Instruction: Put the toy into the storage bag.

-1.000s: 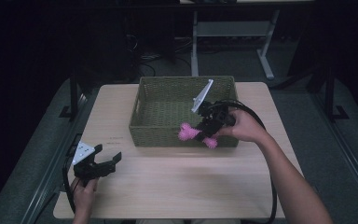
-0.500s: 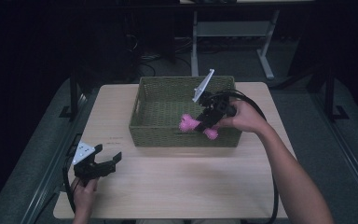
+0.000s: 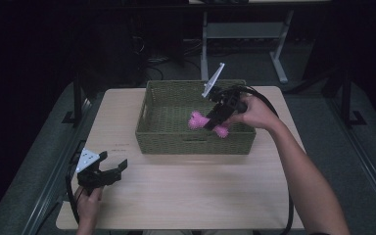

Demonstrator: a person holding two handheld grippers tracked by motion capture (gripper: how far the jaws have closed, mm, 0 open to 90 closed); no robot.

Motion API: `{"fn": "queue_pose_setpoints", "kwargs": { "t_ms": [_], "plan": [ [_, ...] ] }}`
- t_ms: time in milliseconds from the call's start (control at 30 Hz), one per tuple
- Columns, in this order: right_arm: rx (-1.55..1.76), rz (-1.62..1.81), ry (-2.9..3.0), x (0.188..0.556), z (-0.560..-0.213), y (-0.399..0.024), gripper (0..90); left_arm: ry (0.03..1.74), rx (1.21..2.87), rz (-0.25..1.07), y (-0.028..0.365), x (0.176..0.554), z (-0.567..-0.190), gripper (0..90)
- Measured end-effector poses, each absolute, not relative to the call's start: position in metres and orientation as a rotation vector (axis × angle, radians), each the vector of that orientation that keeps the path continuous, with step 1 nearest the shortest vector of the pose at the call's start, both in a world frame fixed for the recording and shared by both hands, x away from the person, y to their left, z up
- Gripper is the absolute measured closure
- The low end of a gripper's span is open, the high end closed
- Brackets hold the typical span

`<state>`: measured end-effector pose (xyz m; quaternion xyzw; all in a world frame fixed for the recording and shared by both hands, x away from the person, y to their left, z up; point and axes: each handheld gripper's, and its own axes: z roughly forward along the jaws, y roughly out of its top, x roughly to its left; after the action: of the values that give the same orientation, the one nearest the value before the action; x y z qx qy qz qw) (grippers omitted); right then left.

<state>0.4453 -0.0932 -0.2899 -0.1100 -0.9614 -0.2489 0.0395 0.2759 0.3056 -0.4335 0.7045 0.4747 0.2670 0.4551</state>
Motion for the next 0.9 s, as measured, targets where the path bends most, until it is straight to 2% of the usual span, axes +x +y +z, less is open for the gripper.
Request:
{"fn": "queue_pose_setpoints", "kwargs": {
  "t_ms": [400,900],
  "plan": [
    [-0.365,-0.758,-2.947,0.466,-0.288,-0.093,57.8,1.171,1.744,0.656,0.305,0.276,-0.434,13.9],
    [-0.414,-0.706,-2.935,0.487,-0.309,-0.092,57.8,1.167,1.75,0.662,0.304,0.276,-0.434,13.9]
  ]
}}
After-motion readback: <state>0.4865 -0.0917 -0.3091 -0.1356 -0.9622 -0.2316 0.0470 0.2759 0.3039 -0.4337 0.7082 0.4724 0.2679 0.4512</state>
